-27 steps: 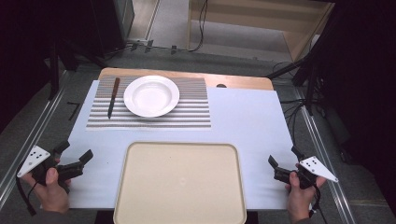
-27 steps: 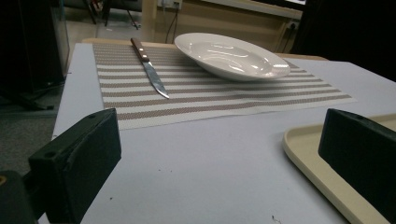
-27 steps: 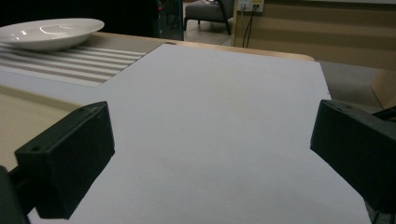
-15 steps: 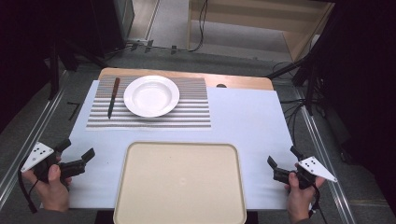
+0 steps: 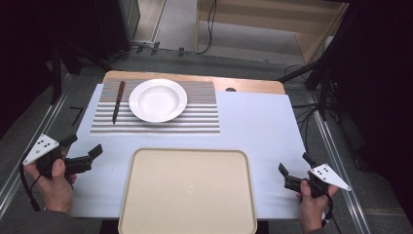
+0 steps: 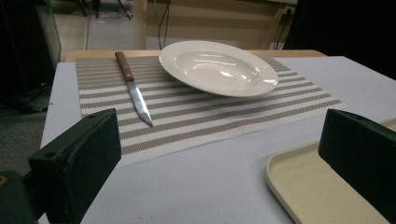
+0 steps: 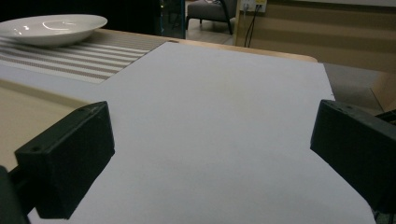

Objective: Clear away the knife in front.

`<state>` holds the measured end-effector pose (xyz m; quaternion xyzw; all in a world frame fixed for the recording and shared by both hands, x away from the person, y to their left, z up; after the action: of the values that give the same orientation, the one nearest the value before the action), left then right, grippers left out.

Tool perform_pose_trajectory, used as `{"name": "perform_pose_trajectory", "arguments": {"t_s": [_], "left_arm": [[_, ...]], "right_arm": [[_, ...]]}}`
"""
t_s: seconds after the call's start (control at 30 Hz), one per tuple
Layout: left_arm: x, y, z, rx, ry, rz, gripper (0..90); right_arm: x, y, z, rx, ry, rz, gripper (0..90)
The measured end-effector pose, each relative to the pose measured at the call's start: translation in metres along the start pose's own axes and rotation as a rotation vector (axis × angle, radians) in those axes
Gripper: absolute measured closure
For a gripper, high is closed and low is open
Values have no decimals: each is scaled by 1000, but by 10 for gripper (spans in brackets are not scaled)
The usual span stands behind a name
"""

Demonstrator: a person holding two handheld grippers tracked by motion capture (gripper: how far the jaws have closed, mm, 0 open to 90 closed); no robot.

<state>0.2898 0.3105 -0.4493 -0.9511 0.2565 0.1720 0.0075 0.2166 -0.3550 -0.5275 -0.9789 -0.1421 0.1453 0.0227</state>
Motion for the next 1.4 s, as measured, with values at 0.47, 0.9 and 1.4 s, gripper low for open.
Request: {"name": "perform_pose_trajectory", "arguments": {"t_s": [0.47, 0.9, 1.4], "left_arm": [[25, -8, -28, 26, -41, 5, 0], [56, -22, -49, 24, -87, 13, 0], [106, -47, -68, -62, -235, 10, 45]], "right_arm": [[0, -1, 0, -3, -5, 1, 0], [1, -1, 0, -6, -8, 2, 0], [2, -1, 0, -9, -11, 0, 0]]}}
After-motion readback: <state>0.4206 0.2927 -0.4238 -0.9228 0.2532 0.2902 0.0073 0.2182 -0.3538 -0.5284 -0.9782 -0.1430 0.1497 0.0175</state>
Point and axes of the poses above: each handheld gripper's, and its own axes: x roughly forward along the jaws, z roughly out of its underside, y roughly to its right, the point moved 2 cm from there along x, roughly forward along the jaws, and after that the axes turned 3 degrees about x, right-handed, at the moved point
